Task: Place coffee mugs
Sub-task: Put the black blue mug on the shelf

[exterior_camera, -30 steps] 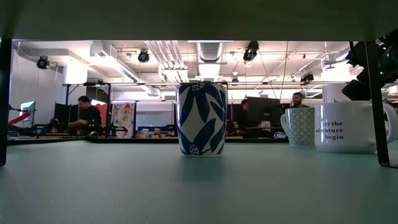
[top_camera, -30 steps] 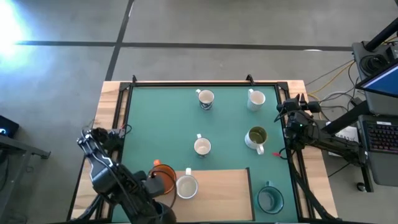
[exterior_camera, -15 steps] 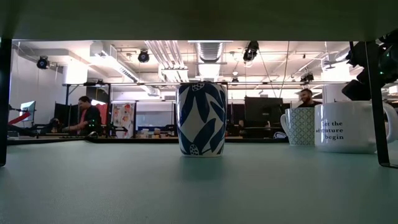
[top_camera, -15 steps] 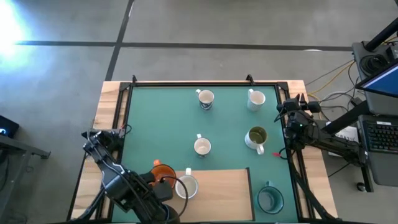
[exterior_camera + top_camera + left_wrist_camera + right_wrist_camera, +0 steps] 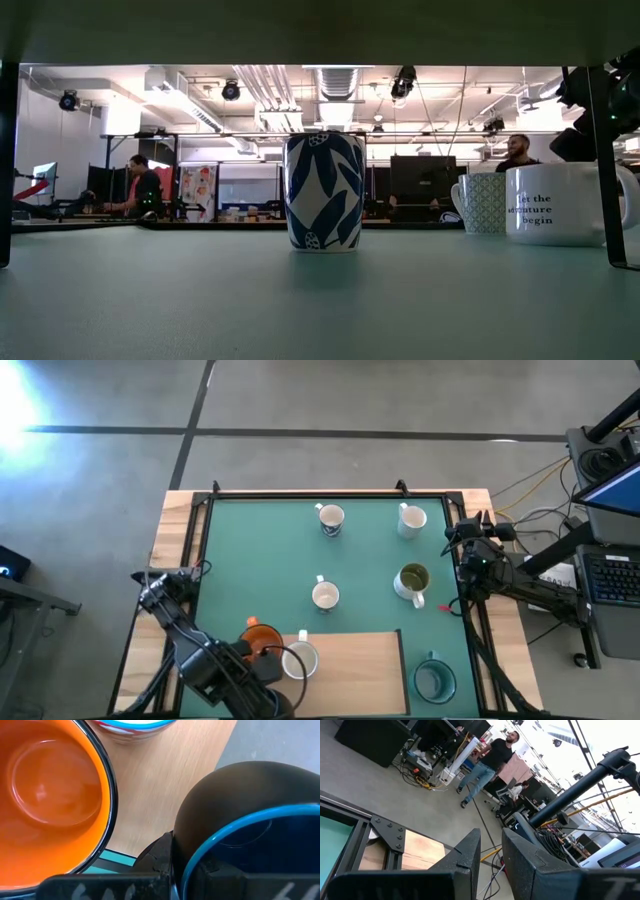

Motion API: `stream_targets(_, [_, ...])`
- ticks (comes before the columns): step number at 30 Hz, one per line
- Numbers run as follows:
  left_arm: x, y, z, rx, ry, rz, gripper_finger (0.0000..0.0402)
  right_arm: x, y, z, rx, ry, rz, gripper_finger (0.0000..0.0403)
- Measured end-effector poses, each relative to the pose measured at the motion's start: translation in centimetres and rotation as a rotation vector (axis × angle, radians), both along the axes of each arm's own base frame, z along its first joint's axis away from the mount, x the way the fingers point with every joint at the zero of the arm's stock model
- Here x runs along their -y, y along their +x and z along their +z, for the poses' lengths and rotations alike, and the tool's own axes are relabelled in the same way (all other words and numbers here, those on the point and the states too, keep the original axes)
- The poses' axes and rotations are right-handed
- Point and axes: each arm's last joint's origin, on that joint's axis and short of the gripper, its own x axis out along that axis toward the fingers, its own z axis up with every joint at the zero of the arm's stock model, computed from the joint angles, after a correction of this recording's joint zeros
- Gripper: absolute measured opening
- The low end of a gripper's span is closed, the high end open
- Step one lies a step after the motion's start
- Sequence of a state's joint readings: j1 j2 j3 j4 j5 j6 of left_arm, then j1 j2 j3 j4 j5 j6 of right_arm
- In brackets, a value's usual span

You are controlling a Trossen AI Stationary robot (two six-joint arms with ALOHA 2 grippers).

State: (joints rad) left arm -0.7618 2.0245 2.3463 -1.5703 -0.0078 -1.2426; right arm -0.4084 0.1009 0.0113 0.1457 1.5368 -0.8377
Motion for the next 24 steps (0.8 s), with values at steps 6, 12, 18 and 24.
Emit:
stream_targets(6, [0.02,0.26,-0.30,-0.008,0.006,0.008,0.0007,0.00,0.00,0.00,0.000,0.000,0.000,0.0068])
stream_targets(12, [0.03,0.28,-0.41,-0.011,0.008,0.008,0.0007,0.00,0.00,0.00,0.000,0.000,0.000,0.0068])
stream_targets(18, [0.01,0.31,-0.44,-0.012,0.009,0.007,0.0007,0.00,0.00,0.00,0.000,0.000,0.000,0.0068])
stream_targets(24, [-0.20,0.50,-0.45,-0.028,-0.007,0.005,0.0007,0.00,0.00,0.00,0.000,0.000,0.000,0.0068])
